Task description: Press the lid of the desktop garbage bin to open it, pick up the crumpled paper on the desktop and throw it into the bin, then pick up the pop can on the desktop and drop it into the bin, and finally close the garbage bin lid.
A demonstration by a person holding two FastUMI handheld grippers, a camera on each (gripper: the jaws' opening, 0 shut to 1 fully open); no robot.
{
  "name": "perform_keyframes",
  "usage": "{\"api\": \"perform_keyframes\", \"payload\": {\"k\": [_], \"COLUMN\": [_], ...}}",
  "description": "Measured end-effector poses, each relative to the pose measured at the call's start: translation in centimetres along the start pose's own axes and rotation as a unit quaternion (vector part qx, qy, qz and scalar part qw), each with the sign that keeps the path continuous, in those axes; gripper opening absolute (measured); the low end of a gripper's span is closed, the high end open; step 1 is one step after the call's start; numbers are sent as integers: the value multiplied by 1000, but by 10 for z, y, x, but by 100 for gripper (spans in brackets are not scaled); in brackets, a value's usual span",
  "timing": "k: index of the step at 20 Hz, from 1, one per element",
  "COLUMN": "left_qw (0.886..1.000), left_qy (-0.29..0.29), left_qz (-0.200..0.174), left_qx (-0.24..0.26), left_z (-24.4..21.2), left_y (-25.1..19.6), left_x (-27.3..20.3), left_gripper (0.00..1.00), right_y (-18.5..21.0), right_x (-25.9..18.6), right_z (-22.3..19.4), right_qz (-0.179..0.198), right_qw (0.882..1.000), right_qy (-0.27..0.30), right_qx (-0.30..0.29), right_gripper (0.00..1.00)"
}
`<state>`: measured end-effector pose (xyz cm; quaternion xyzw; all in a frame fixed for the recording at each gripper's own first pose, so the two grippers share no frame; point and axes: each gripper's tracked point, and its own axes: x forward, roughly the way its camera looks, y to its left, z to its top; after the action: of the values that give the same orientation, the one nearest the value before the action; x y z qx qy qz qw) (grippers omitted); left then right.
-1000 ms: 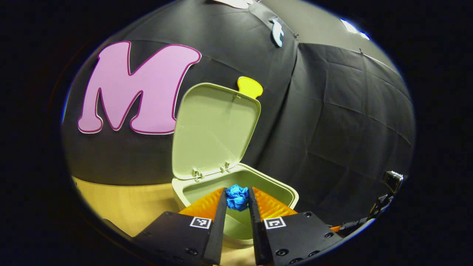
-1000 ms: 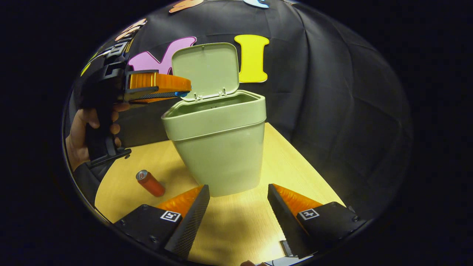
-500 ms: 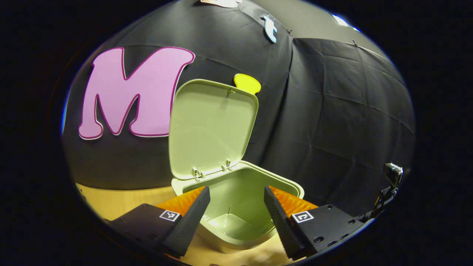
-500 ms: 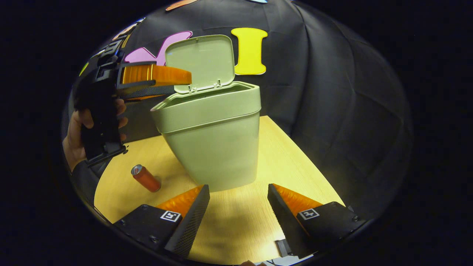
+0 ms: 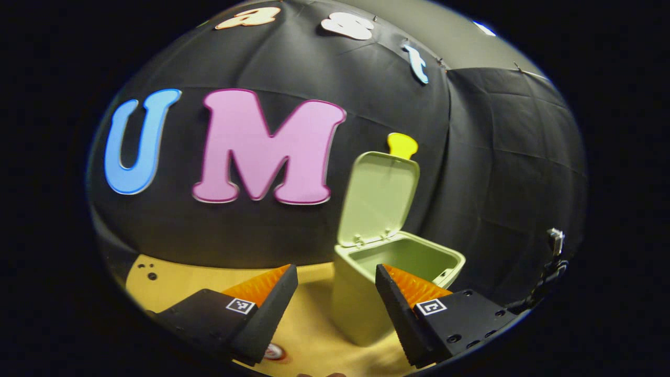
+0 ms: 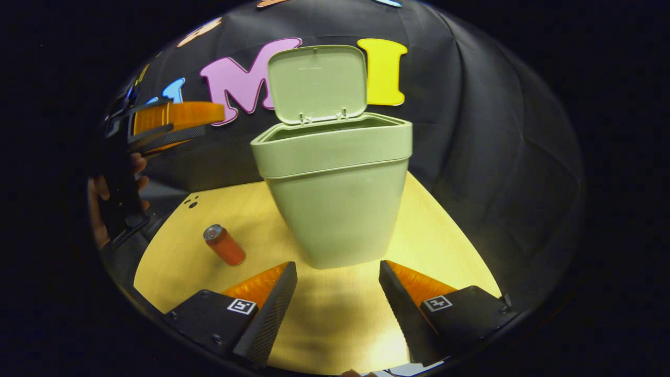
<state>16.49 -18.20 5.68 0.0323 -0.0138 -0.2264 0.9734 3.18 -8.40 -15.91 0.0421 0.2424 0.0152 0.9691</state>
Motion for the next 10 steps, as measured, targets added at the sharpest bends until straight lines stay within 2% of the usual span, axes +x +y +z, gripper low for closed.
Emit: {"api": "perform_keyframes", "payload": {"k": [3,5,10], "left_qw": [998,995,977], "left_qy": [19,37,69], "left_qz": [55,92,183], "left_qx": [0,-22,-84], "left_z": [-21,-38,-80], "left_y": [51,77,132], "left_x": [-41,-69,-147], "left_gripper": [96,96,96], "right_y": [22,39,91], "right_x": [4,9,26], "right_z": [2,0,-12], "right_qz": [21,38,88], "right_qw": [1000,999,994], "right_qy": [-7,-6,3], "right_qx": [-17,-27,-60], "right_gripper": [99,99,99]}}
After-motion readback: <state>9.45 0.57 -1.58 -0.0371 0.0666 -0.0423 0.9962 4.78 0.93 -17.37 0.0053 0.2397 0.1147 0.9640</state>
